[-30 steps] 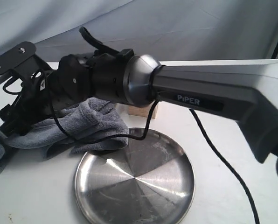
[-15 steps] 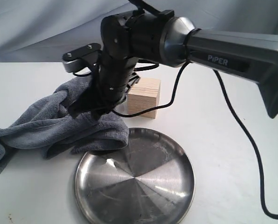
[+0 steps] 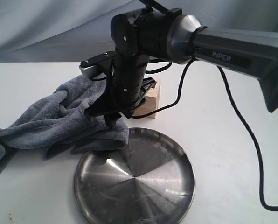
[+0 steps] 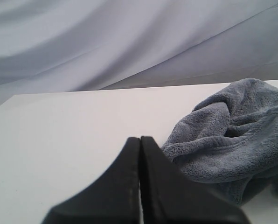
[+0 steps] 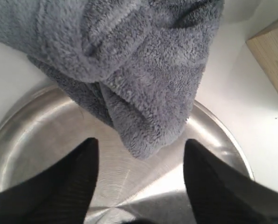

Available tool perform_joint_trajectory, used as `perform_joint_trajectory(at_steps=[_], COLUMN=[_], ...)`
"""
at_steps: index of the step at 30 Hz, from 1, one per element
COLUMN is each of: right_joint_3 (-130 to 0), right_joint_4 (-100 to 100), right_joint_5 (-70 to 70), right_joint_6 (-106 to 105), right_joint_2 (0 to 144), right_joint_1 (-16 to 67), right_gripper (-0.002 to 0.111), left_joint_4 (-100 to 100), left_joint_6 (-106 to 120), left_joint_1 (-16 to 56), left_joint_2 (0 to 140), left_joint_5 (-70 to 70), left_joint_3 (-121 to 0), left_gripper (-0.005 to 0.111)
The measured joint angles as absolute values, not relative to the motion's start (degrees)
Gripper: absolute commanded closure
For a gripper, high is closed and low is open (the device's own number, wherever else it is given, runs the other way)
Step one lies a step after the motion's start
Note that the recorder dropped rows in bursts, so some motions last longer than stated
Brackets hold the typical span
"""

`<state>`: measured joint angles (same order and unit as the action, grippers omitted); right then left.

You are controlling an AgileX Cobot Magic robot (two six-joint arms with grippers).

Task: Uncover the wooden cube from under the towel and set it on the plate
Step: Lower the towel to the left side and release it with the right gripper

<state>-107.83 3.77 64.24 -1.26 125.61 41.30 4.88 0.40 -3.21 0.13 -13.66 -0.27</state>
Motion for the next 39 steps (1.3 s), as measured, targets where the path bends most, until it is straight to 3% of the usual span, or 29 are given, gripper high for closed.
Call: perform_joint_trajectory(at_steps=[3,7,15,37,39], right_joint_3=[-107.83,-107.83,-107.83,-107.83,-107.83], right_joint_4=[3.41,3.09,3.09,26.03,26.15], right_joint_5=[64.24,64.24,61.86,27.98,27.45], right_joint_6=[-1.26,-1.26,-1.26,-11.58,-11.58], right_joint_2=[127.77,131.97,132.59,134.32,135.66], right_joint_1=[41.3,41.3,41.3,41.3,41.3], right_gripper=[0.041,0.044,0.107,0.108,0.104], left_joint_4=[4.88,4.88,4.88,4.88,4.88], left_joint_6=[0.4,0.4,0.4,0.4,0.4], left_joint_1=[-3.21,-3.21,-3.21,-3.21,-3.21], left_joint_2=[0.13,0.13,0.13,0.13,0.13], left_joint_5=[-13.66,-13.66,-13.66,-13.66,-13.66], left_joint_3=[-0.27,-0.27,-0.27,-0.27,-0.27], left_gripper=[0.107,0.107,0.107,0.107,0.107])
